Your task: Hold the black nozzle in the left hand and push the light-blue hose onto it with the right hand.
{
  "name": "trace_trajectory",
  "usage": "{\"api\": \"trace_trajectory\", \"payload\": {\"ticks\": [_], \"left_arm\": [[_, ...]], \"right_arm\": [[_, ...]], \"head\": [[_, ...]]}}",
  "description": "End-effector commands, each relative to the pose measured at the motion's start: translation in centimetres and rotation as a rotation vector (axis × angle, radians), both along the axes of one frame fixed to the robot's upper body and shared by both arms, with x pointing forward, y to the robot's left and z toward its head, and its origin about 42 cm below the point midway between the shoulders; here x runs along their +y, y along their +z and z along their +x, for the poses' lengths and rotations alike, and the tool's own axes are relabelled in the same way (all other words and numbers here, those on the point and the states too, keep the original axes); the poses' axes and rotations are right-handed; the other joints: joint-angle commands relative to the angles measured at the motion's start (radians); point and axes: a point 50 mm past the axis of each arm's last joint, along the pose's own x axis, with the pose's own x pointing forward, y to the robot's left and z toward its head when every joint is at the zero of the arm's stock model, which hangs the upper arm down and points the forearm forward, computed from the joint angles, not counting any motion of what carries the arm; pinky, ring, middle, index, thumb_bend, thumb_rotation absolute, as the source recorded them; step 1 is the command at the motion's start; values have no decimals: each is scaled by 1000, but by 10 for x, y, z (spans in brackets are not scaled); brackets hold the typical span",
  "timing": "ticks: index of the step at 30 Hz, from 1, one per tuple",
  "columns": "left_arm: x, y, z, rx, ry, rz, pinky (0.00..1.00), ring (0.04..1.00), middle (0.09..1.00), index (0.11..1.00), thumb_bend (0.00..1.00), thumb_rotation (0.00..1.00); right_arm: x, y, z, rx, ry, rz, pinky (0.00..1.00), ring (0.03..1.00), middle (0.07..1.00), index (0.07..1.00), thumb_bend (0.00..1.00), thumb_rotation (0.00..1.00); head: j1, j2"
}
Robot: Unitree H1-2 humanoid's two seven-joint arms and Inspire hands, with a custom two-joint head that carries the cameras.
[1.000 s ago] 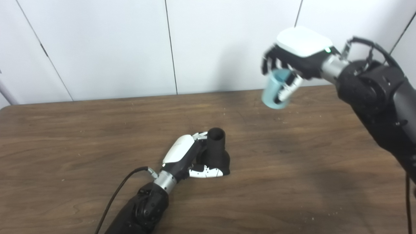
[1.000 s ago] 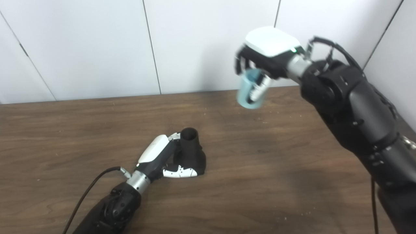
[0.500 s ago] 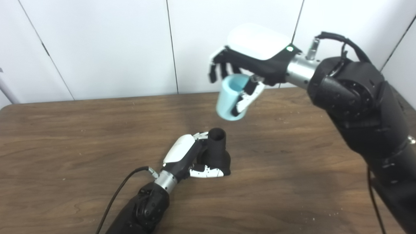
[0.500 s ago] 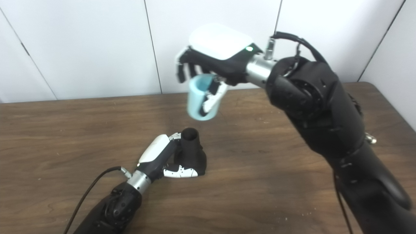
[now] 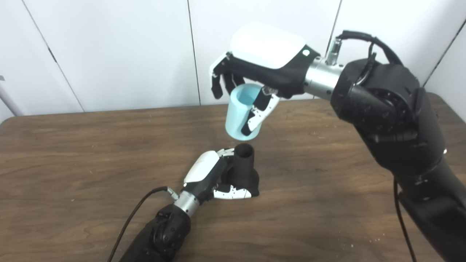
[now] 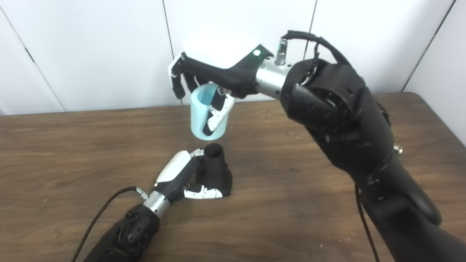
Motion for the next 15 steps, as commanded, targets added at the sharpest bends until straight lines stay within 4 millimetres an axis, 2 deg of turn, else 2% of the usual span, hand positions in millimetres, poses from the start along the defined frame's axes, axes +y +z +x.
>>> {"api": "trace_trajectory", "payload": {"ticks": [1, 4, 15], "left_arm": [[9, -60, -39, 200, 15, 96, 919, 882, 740, 482, 482, 436], [9, -60, -39, 200, 15, 95, 919, 882, 740, 473, 483, 435], [9, -58, -38, 205, 15, 113, 934, 882, 741, 481, 485, 442]], "right_arm": [[1, 17, -7, -73, 4, 21, 110, 215, 473, 483, 527, 0], [2, 14, -6, -62, 5, 12, 104, 176, 471, 483, 529, 0], [3, 8, 1, -14, -25, -12, 102, 174, 471, 483, 529, 0]], "head": [[-2, 1], [-2, 1], [-1, 7]]}}
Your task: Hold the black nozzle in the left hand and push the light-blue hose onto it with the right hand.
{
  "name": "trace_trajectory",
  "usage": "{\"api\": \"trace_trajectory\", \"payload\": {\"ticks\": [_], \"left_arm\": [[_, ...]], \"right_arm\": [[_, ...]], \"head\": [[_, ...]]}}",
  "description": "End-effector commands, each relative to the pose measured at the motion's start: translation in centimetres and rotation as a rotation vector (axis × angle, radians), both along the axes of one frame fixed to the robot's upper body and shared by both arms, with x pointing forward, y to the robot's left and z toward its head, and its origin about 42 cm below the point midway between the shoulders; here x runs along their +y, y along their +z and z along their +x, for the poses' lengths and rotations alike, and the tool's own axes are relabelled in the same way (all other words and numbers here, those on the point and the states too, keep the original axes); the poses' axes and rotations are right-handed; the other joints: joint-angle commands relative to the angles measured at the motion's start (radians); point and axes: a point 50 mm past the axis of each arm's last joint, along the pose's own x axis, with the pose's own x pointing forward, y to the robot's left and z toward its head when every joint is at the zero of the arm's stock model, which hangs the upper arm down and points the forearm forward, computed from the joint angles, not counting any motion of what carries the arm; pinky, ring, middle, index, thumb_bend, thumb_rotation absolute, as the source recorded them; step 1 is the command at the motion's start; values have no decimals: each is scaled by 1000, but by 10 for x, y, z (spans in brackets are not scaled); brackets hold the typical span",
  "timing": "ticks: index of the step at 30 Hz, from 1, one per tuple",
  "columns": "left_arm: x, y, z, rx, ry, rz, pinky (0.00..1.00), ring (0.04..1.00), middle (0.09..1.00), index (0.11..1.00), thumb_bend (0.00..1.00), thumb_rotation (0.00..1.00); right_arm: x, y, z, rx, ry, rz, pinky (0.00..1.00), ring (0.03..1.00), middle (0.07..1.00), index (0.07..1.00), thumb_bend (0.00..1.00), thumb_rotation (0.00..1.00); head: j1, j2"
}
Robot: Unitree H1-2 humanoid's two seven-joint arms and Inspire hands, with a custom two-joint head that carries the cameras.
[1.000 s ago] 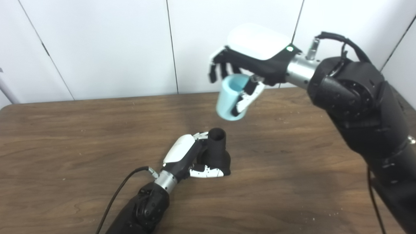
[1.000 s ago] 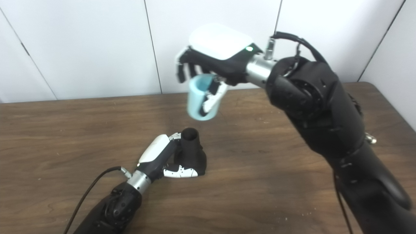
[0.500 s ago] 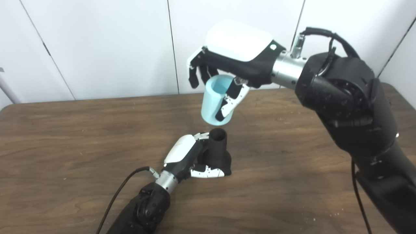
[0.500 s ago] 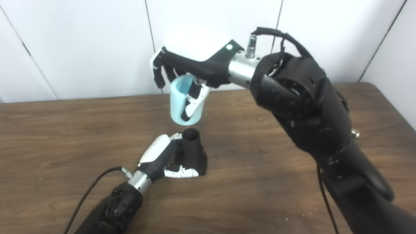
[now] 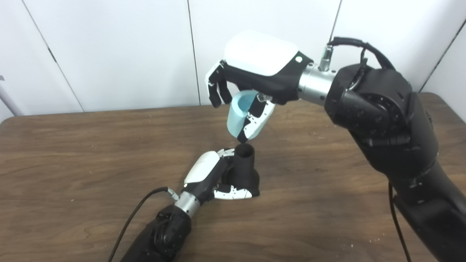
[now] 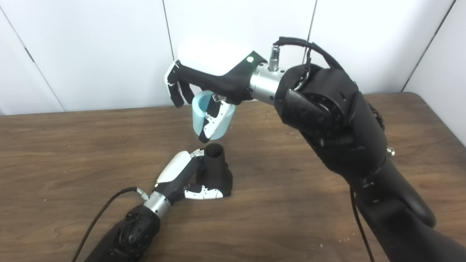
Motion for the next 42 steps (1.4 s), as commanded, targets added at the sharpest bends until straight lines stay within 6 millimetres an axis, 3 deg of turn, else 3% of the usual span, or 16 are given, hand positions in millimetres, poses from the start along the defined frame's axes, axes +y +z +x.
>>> {"api": "trace_trajectory", "payload": {"ticks": [1, 5, 9, 23, 28, 31, 34, 37, 42], "left_arm": [[10, -58, -36, 199, 8, 110, 934, 882, 741, 482, 486, 442], [10, -57, -37, 199, 6, 106, 934, 882, 741, 480, 485, 442], [10, -58, -38, 195, 6, 106, 934, 882, 741, 484, 485, 441], [10, -58, -38, 193, 5, 104, 933, 880, 741, 487, 485, 441], [10, -58, -38, 191, 5, 103, 925, 880, 740, 491, 485, 441], [10, -58, -38, 193, 5, 103, 922, 880, 740, 491, 485, 440], [10, -58, -37, 195, 6, 103, 922, 880, 740, 491, 485, 440], [9, -59, -37, 196, 6, 108, 922, 880, 740, 490, 485, 440], [9, -58, -38, 197, 5, 108, 922, 880, 740, 481, 487, 442]], "right_arm": [[-1, 14, -1, -44, -16, 16, 107, 184, 472, 483, 529, 0], [0, 7, -1, -24, -18, -8, 154, 245, 424, 514, 522, 0], [1, 0, 0, -11, -31, -33, 244, 349, 470, 548, 508, 0], [2, 2, 2, -12, -54, -44, 197, 334, 450, 547, 505, 0], [2, 1, 3, -14, -53, -42, 180, 383, 498, 486, 517, 0], [2, 0, 4, -16, -51, -41, 195, 343, 455, 541, 507, 0], [2, -2, 5, -13, -50, -40, 191, 337, 447, 545, 506, 0], [3, -6, 5, -7, -47, -42, 187, 381, 495, 491, 516, 0], [4, -10, 6, -4, -43, -48, 217, 340, 461, 547, 506, 0]], "head": [[-1, 0], [2, 2], [2, 3], [0, 3], [-1, 4], [0, 7], [2, 5], [4, 5], [4, 7]]}}
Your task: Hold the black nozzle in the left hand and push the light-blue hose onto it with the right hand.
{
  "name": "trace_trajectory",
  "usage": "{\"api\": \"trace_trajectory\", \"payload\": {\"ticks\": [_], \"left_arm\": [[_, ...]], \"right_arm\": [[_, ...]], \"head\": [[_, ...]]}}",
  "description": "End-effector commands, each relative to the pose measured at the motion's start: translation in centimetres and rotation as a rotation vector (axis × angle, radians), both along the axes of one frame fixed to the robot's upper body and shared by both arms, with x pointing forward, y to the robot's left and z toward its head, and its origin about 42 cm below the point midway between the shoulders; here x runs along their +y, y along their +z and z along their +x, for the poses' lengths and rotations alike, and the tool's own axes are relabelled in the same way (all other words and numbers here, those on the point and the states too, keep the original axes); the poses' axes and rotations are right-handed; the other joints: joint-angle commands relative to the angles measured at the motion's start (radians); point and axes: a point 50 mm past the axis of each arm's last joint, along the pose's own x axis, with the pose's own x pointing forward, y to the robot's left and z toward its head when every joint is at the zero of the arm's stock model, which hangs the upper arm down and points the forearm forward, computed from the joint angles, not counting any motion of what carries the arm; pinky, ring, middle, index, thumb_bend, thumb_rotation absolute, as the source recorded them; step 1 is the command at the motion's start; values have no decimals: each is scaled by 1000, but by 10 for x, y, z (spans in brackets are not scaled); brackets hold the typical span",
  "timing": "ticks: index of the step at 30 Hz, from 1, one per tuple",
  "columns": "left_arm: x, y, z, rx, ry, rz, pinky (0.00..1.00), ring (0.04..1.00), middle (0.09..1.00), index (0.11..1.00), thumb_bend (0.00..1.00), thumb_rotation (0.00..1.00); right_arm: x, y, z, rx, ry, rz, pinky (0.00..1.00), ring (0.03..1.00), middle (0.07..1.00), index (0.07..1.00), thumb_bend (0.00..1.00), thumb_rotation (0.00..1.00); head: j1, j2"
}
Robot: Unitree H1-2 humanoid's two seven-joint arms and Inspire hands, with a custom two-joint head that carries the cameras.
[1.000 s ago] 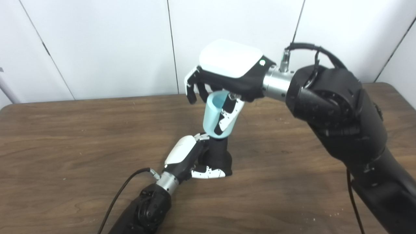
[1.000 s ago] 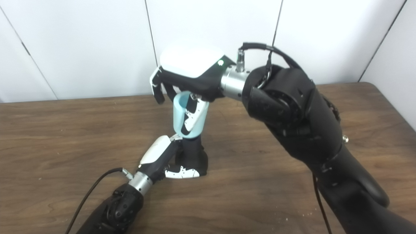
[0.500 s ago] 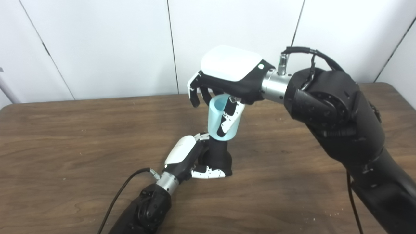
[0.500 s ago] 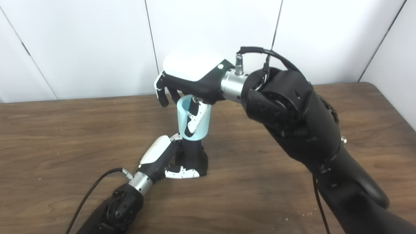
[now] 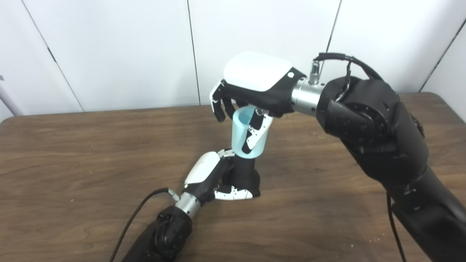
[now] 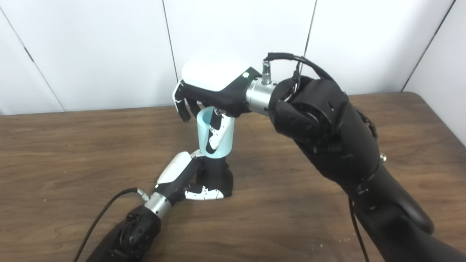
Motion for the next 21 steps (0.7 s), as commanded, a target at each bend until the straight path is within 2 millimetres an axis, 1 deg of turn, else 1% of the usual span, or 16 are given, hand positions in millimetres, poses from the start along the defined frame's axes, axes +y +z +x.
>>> {"api": "trace_trajectory", "payload": {"ticks": [1, 13, 21], "left_arm": [[10, -58, -36, 199, 5, 108, 922, 880, 740, 481, 487, 442], [10, -58, -37, 200, 3, 109, 929, 878, 740, 480, 487, 442], [9, -57, -37, 201, 4, 111, 929, 878, 740, 485, 486, 442]], "right_arm": [[0, 16, 1, -78, -3, 27, 218, 340, 461, 548, 506, 0], [5, 10, 2, -96, 0, 11, 238, 344, 460, 550, 507, 0], [3, 5, 5, -131, -10, 4, 237, 348, 470, 546, 509, 0]], "head": [[-1, 0], [0, 2], [4, 4]]}}
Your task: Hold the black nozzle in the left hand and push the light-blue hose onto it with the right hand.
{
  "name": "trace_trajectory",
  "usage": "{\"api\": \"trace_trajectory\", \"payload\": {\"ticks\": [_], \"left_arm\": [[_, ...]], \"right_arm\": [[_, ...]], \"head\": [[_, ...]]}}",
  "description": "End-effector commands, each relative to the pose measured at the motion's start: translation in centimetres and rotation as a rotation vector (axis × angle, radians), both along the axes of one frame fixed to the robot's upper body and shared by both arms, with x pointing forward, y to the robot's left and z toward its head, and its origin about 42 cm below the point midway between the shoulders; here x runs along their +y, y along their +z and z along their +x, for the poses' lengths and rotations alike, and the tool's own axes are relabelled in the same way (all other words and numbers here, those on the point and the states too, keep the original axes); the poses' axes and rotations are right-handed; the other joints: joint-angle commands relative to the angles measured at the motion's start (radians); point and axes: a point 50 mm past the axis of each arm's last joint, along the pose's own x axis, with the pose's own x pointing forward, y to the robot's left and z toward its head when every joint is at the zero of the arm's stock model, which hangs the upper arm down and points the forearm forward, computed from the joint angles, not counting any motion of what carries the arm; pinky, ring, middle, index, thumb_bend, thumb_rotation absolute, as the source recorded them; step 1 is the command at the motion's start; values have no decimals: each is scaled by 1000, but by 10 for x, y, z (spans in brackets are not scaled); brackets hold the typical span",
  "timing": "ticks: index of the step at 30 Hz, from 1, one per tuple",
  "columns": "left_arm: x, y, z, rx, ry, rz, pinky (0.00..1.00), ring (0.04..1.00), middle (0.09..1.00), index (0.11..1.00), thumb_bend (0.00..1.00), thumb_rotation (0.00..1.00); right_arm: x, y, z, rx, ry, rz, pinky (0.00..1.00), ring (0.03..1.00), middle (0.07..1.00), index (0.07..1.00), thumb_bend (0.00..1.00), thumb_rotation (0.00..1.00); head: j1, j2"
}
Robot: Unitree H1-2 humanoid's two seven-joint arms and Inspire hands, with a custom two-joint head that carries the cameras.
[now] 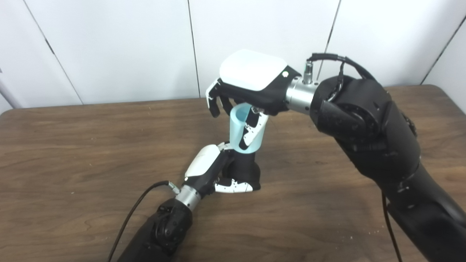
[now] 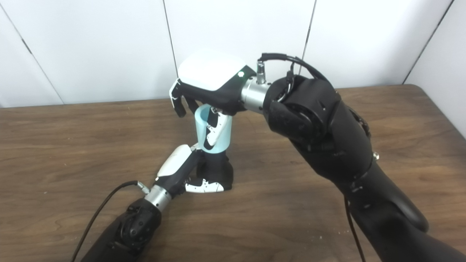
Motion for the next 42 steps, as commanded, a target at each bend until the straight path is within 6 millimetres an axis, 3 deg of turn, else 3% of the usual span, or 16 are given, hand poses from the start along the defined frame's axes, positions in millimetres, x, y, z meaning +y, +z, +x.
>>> {"api": "trace_trajectory", "payload": {"ticks": [1, 13, 25, 42], "left_arm": [[9, -57, -36, 200, 4, 111, 929, 878, 740, 484, 486, 442], [10, -56, -37, 204, 6, 110, 929, 878, 742, 485, 486, 441], [8, -55, -36, 205, 9, 108, 929, 878, 742, 489, 486, 441], [7, -54, -36, 210, 10, 102, 933, 881, 742, 472, 487, 441]], "right_arm": [[-1, 18, 1, -94, 0, 29, 238, 349, 470, 545, 509, 0], [-4, 6, 6, -42, -27, 24, 263, 361, 476, 542, 510, 0], [-7, 2, 13, 187, -42, 114, 294, 380, 487, 537, 511, 0], [1, -4, 9, 226, -8, 163, 344, 419, 497, 503, 518, 0]], "head": [[0, 1], [0, 5], [4, 8], [5, 11]]}}
